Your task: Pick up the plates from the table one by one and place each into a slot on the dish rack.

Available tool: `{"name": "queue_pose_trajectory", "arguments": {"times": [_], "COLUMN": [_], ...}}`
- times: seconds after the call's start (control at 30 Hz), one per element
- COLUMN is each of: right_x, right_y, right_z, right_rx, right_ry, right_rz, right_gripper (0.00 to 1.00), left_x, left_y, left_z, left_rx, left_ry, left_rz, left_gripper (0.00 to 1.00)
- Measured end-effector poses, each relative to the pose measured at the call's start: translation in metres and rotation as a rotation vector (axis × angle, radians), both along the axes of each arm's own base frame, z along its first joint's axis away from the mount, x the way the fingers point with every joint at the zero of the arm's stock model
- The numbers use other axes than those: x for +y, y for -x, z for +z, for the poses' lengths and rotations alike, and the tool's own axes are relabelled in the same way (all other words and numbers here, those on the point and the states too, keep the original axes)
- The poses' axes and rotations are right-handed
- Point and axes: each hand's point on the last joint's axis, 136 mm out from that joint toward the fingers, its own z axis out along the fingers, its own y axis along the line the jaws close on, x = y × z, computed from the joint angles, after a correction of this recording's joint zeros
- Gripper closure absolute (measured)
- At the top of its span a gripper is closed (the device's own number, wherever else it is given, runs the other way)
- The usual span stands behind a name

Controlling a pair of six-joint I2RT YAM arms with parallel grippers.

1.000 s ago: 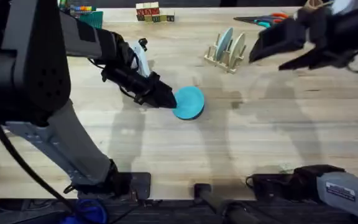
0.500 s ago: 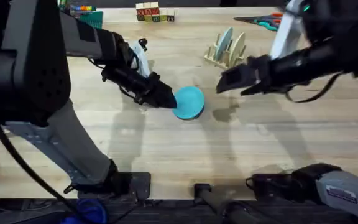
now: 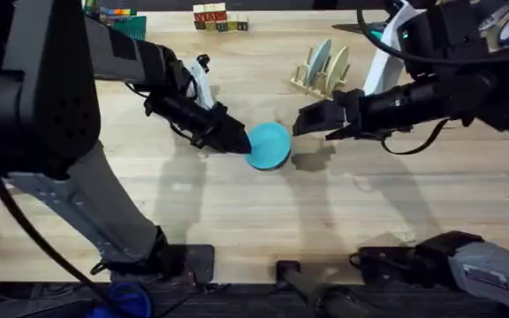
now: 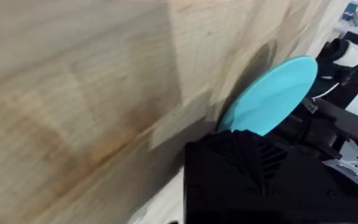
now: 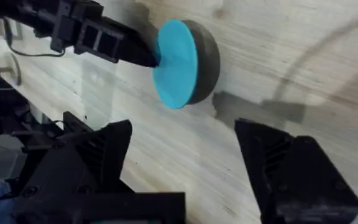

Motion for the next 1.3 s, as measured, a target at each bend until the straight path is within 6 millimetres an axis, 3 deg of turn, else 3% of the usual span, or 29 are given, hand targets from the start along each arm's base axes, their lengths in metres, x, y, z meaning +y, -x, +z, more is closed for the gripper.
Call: {"name": "queue_pose_trajectory", "arguments": {"times": [0.37,0.63,1.0,1.3], "right_x": [0.001,0.013,0.023,0.038], "right_y": [-0.002,-0.009,-0.011,-0.017], "right_z": [-0.026,-0.034,-0.06,-0.066], "right_rx": [0.093,0.106,0.221,0.232], "right_ry": [0.025,-0.029,-0.074,-0.125], "right_rz": [-0.001,0.022,0.012,0.021], "right_gripper": [0.007,0.007,0.008,0.009], "left_x": [0.0,0.0,0.0,0.0], "left_y": [0.0,0.0,0.0,0.0], "left_z": [0.0,0.0,0.0,0.0], "left_rx": [0.0,0.0,-0.001,-0.001], "left_ry": [0.0,0.0,0.002,0.002], "left_rz": [0.0,0.0,0.001,0.001], "left_gripper": [0.959,0.959,0.959,0.959]}}
